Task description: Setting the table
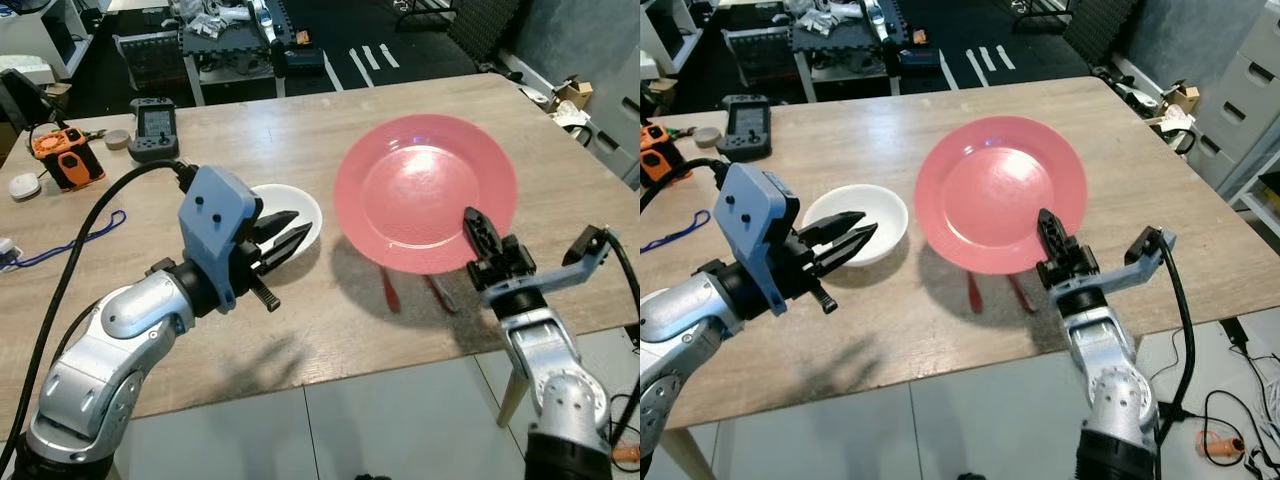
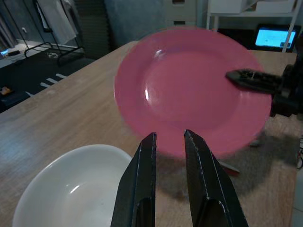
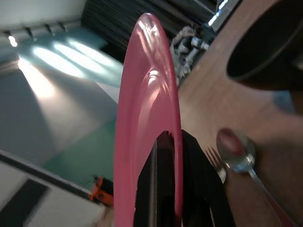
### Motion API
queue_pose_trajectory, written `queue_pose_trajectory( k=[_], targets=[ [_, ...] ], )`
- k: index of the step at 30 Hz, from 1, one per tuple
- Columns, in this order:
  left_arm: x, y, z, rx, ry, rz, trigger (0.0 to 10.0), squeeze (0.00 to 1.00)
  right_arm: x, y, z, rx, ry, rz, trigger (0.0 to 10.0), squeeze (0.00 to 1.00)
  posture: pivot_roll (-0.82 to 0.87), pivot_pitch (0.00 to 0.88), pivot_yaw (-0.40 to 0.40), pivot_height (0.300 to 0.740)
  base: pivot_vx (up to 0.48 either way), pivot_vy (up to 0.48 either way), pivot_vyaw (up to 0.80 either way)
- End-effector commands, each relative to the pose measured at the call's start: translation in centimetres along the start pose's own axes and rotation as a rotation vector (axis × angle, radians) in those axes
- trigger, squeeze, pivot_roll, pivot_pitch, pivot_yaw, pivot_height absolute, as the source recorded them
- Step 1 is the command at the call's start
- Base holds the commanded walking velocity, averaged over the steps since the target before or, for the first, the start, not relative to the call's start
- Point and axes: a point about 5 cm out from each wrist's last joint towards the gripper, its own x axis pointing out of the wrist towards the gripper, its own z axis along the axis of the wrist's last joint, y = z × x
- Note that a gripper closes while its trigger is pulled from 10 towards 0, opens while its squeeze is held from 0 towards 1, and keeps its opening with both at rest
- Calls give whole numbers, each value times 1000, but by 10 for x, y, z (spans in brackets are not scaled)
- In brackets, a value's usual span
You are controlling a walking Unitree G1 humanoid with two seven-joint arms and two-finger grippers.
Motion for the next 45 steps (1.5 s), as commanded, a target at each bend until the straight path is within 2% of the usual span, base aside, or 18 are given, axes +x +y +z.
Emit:
queue_pose_trajectory(
  k=[1, 5, 9, 11, 14, 17, 20, 22, 26, 28, 30, 32, 38, 41, 45],
  targets=[
    [0, -1, -3, 0, 20, -1, 10000, 0, -5, -3, -5, -73, 40, -13, 10000, 0, 26, 80, 91, 740, 0, 0, 0],
    [-1, -1, -4, 3, 28, 3, 10000, 0, -17, -13, 5, -116, 69, -33, 10000, 0, 23, 83, 92, 740, 0, 0, 0],
    [-1, 0, -5, -1, 34, 1, 10000, 0, -41, -21, 15, -127, 149, -29, 10000, 0, 13, 85, 96, 740, 0, 0, 0],
    [-1, -1, -6, -1, 35, 1, 10000, 0, -43, -22, 15, -125, 158, -33, 10000, 0, 13, 85, 96, 740, 0, 0, 0],
    [0, -1, -7, -4, 37, -4, 10000, 0, -54, -36, 10, -151, 209, -101, 10000, 0, 7, 89, 98, 740, 0, 0, 0],
    [1, -2, -7, -5, 37, -6, 10000, 0, -54, -37, 2, -146, 222, -101, 10000, 0, 11, 89, 100, 740, 0, 0, 0],
    [1, -1, -7, -5, 37, -7, 10000, 0, -49, -31, -3, -133, 220, -78, 10000, 0, 15, 89, 103, 740, 0, 0, 0],
    [1, -1, -7, -5, 39, -8, 10000, 0, -44, -22, -8, -138, 242, -25, 10000, 0, 16, 89, 105, 740, 0, 0, 0],
    [1, -1, -7, -4, 40, -9, 10000, 0, -36, -14, -13, -145, 251, -14, 10000, 0, 14, 88, 105, 740, 0, 0, 0],
    [2, -1, -7, -5, 39, -8, 10000, 0, -26, -10, -20, -164, 255, -42, 10000, 0, 17, 88, 103, 740, 0, 0, 0],
    [2, -1, -7, -5, 39, -8, 10000, 0, -22, -9, -23, -174, 257, -57, 10000, 0, 17, 88, 103, 740, 0, 0, 0],
    [3, -2, -6, -5, 33, -7, 10000, 0, -1, -5, -36, -195, 230, -123, 10000, 0, 25, 86, 99, 740, 0, 0, 0],
    [2, -1, -5, -3, 32, 2, 10000, 0, 14, 3, -51, -202, 252, -115, 10000, 0, 35, 84, 95, 740, 0, 0, 0],
    [2, 0, -5, -2, 30, 7, 10000, 0, 23, 15, -72, -217, 311, -81, 10000, 0, 37, 84, 91, 740, 0, 0, 0],
    [2, 0, -5, -2, 28, 9, 10000, 0, 24, 24, -87, -209, 383, -40, 10000, 0, 38, 82, 88, 740, 0, 0, 0]
  ],
)
